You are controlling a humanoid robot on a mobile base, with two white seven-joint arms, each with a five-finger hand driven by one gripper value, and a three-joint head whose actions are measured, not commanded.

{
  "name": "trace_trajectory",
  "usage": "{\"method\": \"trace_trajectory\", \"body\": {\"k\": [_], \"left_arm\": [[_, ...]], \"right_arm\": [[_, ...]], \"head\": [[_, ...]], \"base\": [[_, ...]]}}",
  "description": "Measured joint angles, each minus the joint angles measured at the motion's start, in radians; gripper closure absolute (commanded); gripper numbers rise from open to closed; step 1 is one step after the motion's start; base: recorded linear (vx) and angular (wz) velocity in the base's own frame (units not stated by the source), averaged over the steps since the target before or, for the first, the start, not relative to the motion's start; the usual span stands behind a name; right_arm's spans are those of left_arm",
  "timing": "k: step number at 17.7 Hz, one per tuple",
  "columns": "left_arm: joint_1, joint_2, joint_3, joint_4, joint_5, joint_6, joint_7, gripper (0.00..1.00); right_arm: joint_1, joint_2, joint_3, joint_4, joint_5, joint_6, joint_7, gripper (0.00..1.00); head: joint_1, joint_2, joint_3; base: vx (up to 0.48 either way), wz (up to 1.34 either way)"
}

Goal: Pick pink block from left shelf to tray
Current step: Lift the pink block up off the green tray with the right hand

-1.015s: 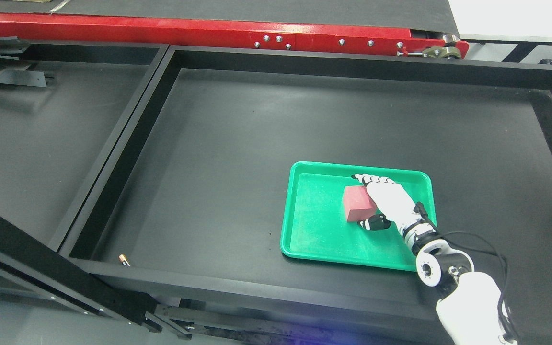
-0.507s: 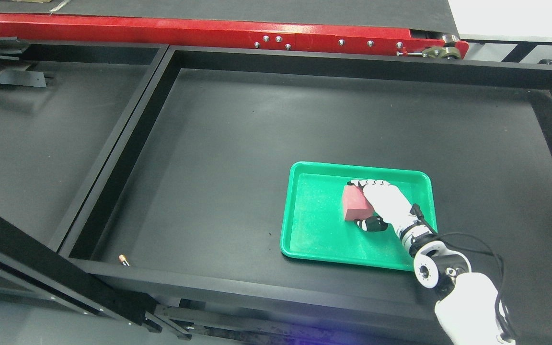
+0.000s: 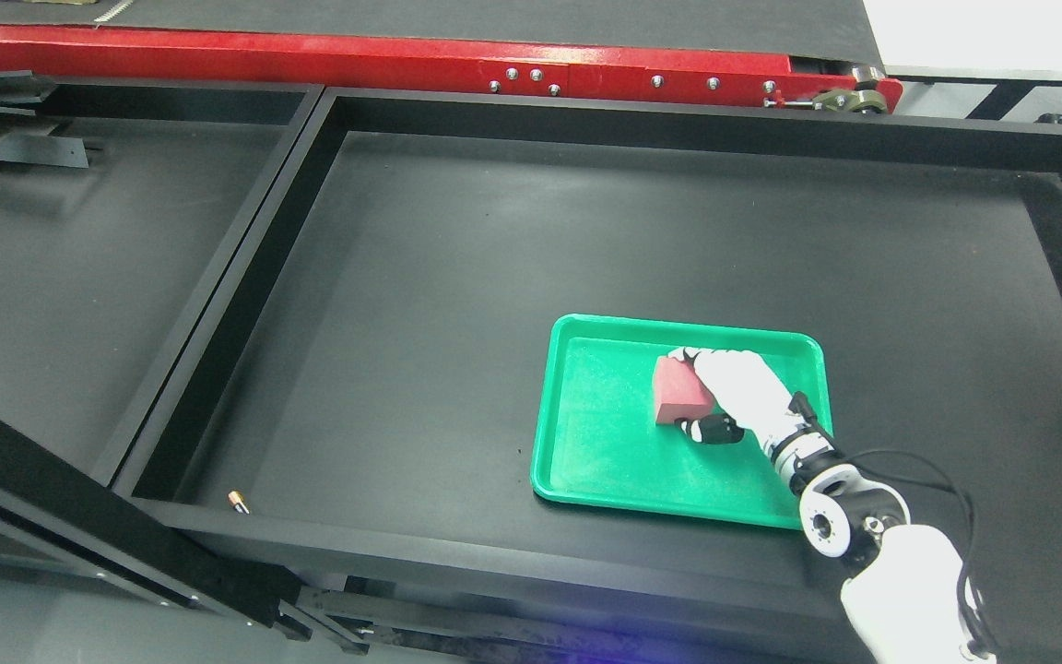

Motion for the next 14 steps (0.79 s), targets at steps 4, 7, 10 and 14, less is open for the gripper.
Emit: {"method": "trace_trajectory", "body": {"k": [4, 7, 10, 14], "left_arm": [[0.000, 0.000, 0.000, 0.000, 0.000, 0.000, 0.000, 0.00], [0.000, 0.000, 0.000, 0.000, 0.000, 0.000, 0.000, 0.00], [0.000, 0.000, 0.000, 0.000, 0.000, 0.000, 0.000, 0.00], [0.000, 0.000, 0.000, 0.000, 0.000, 0.000, 0.000, 0.00]], "right_arm": [[0.005, -0.003, -0.039, -0.017, -0.017, -0.087, -0.105, 0.98], [0.020, -0.005, -0.078, -0.043, -0.065, -0.172, -0.193, 0.98], [0.045, -0.006, -0.125, -0.072, -0.121, -0.253, -0.278, 0.98], [0.076, -0.006, -0.178, -0.102, -0.175, -0.313, -0.325, 0.98]], "head": [[0.0000, 0.000, 0.000], [0.0000, 0.000, 0.000], [0.0000, 0.000, 0.000], [0.0000, 0.000, 0.000]], "base": [[0.000, 0.00], [0.000, 0.00], [-0.057, 0.06], [-0.103, 0.13]]}}
